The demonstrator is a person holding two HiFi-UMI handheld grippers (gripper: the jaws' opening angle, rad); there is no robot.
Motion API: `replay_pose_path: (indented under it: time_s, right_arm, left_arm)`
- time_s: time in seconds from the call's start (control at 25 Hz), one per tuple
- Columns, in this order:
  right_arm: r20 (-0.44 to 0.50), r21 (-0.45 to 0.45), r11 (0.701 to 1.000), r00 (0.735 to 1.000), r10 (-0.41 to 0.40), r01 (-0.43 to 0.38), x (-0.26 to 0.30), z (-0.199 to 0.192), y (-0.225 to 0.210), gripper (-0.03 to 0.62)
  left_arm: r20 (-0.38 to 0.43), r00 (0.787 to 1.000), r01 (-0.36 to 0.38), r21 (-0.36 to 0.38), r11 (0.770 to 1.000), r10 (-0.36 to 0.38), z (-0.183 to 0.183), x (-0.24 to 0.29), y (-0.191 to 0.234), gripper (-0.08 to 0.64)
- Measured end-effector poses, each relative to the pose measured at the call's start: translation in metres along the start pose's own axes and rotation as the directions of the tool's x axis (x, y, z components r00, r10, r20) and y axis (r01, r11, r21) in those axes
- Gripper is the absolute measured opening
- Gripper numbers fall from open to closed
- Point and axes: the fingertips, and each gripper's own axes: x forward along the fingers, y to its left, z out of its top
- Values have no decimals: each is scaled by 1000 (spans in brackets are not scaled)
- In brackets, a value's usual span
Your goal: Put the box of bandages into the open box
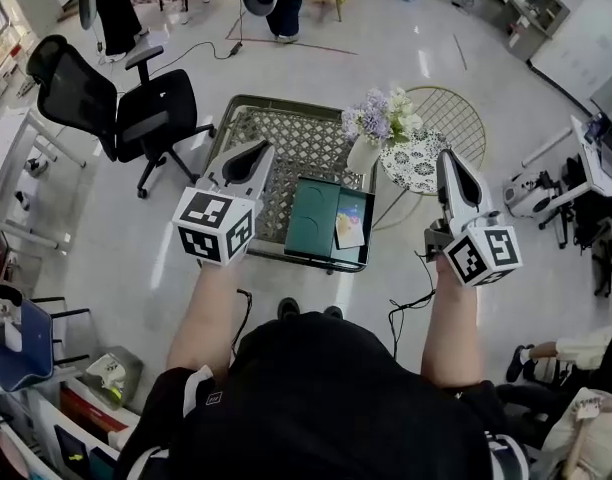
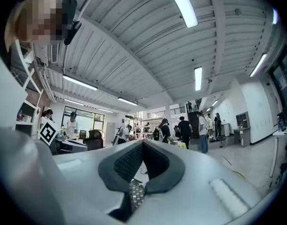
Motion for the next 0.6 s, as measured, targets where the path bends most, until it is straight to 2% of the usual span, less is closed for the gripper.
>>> replay_pose_path:
  time_s: [0.28,0.6]
  right_arm:
    - [-71,6,999,997,-34,35,-22,-31,-21,7]
    - [-104,8,999,994,33,-32,-13,-48,-2,8]
  left_arm:
    - [-27,999,-37,-1,999,37,-12,2,1,28]
    - [-37,998,-54,-6,999,54,-19,0,3,28]
